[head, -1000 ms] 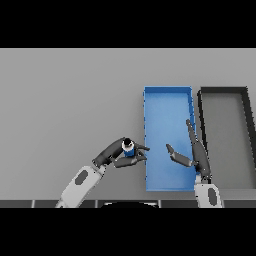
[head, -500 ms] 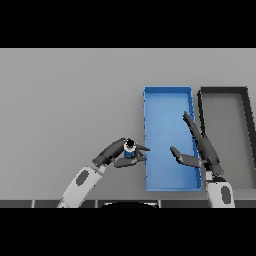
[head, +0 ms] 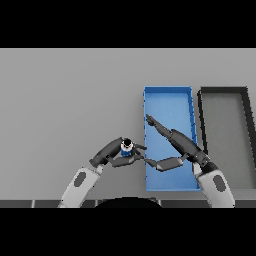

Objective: Pick up the blue pipe and place it into the blue bin.

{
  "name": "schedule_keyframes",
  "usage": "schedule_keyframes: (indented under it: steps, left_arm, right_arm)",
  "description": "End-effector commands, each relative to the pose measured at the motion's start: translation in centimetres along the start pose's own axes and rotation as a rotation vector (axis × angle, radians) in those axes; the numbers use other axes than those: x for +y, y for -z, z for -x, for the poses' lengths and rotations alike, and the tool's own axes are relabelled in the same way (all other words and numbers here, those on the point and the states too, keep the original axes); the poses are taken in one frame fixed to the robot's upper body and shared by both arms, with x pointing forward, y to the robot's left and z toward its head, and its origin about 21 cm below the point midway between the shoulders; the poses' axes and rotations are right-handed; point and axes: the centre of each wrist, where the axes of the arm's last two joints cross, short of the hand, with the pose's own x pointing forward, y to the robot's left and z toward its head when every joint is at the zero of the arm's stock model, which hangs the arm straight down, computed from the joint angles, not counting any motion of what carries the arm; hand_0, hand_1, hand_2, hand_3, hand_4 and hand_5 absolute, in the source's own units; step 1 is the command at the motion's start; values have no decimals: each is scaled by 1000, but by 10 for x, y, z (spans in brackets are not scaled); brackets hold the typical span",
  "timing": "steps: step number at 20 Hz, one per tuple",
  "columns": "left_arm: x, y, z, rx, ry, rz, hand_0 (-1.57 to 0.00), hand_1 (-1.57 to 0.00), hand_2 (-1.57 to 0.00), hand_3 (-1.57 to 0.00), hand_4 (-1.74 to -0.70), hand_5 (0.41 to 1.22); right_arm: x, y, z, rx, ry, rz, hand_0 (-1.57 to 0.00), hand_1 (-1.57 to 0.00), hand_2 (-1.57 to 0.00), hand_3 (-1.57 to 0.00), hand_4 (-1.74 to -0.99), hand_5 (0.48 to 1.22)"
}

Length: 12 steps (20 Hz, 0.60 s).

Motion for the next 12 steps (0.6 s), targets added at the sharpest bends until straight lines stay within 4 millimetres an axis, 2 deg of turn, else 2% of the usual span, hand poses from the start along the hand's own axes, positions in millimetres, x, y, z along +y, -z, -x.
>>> schedule_keyframes:
  steps: [1,6,9,12]
  left_arm:
    - [-2,-1,0,1,-4,3,-1571,-1571,-1571,-1571,-1475,1221]
    - [-1,2,0,6,-9,11,-1571,-1571,-1571,-1571,-1475,1221]
    - [1,1,-2,-12,-22,25,-1571,-1571,-1571,-1571,-1475,1221]
    - [5,1,1,-5,-40,36,-1571,-1571,-1571,-1571,-1468,1221]
  right_arm:
    - [1,4,-3,-3,3,-24,1,0,0,1,-1242,524]
    - [13,28,-17,-29,23,-159,1,1,1,1,-1214,520]
    - [17,53,-19,-23,5,-216,1,1,1,1,-1195,513]
    - [24,67,-21,-41,31,-274,1,1,1,1,-1200,514]
